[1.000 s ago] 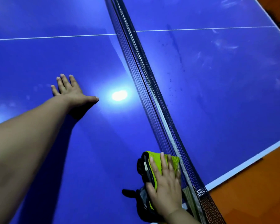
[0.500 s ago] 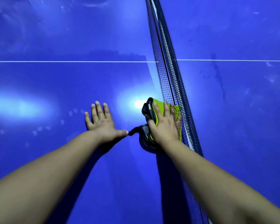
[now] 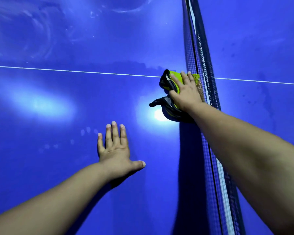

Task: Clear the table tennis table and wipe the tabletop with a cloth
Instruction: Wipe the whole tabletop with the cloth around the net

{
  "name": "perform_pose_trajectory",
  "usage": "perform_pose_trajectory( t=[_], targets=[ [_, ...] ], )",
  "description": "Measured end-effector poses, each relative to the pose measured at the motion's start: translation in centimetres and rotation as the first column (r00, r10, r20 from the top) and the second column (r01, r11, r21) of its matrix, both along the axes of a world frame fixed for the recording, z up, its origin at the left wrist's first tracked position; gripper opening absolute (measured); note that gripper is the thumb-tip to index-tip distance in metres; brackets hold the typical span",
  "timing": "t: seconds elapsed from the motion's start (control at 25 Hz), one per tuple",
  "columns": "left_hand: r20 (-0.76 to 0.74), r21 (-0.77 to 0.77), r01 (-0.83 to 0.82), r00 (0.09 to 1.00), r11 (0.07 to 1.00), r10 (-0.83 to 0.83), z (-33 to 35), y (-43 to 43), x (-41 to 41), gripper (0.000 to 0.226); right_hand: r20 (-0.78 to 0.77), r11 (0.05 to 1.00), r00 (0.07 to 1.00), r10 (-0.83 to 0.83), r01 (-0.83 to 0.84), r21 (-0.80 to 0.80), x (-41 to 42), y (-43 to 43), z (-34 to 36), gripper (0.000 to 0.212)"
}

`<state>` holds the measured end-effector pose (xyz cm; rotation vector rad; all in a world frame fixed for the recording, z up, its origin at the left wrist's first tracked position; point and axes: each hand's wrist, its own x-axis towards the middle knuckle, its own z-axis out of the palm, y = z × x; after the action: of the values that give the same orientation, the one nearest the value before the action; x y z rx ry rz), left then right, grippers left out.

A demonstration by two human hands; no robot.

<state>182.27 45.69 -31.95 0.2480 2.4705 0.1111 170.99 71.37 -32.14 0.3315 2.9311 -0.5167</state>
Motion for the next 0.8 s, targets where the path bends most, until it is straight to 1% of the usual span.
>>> perform_pose_trajectory(
  t=[0.08, 0.2, 0.28, 0.36, 0.44, 0.48, 0.56, 0.64, 0.72, 0.8],
  targets=[
    [-0.012, 0.0, -0.001, 1.0, 1.0, 0.001, 0.0, -0.1, -0.1, 0.13, 0.002, 0.999, 0.999, 0.035, -0.035, 0.011, -1.0, 0.4, 0.0, 0.063],
    [-0.02, 0.024, 0.005, 1.0, 1.0, -0.004, 0.3, -0.2, 0.0, 0.129, 0.006, 1.0, 1.0, 0.023, -0.023, 0.014, -0.9, 0.0, -0.1, 0.062],
    [0.007, 0.045, 0.011, 1.0, 0.999, -0.011, 0.5, -0.3, -0.1, 0.128, 0.023, 0.999, 1.0, -0.018, 0.017, 0.036, -0.7, -0.8, 0.1, 0.062],
    [0.067, 0.087, 0.015, 0.998, 0.996, -0.021, 0.8, -0.8, -0.4, 0.125, 0.058, 0.993, 0.995, -0.083, 0.078, 0.094, -0.5, -2.3, 0.4, 0.063],
    [0.125, 0.151, 0.021, 0.991, 0.988, -0.04, 1.4, -1.8, -1.3, 0.119, 0.071, 0.977, 0.987, -0.147, 0.133, 0.168, -0.6, -4.3, 0.6, 0.062],
    [0.136, 0.2, 0.025, 0.989, 0.979, -0.053, 1.9, -2.4, -1.9, 0.112, 0.065, 0.967, 0.984, -0.168, 0.152, 0.203, -0.8, -5.7, 0.4, 0.062],
    [0.084, 0.338, 0.001, 0.996, 0.941, -0.031, 2.7, -4.5, -3.3, 0.091, 0.049, 0.954, 0.981, -0.186, 0.169, 0.247, -1.7, -8.9, -0.2, 0.061],
    [-0.046, 0.429, -0.03, 0.997, 0.903, 0.055, 3.0, -8.3, -4.9, 0.075, 0.036, 0.952, 0.981, -0.191, 0.176, 0.251, -3.1, -12.8, -0.5, 0.061],
    [-0.17, 0.424, -0.056, 0.975, 0.904, 0.14, 2.2, -13.8, -6.9, 0.073, 0.02, 0.955, 0.983, -0.181, 0.171, 0.241, -5.1, -17.6, -0.7, 0.061],
    [-0.219, 0.373, -0.134, 0.949, 0.918, 0.228, 1.2, -20.1, -8.7, 0.074, 0.011, 0.964, 0.99, -0.142, 0.136, 0.227, -7.3, -22.8, -0.9, 0.061]
  ],
)
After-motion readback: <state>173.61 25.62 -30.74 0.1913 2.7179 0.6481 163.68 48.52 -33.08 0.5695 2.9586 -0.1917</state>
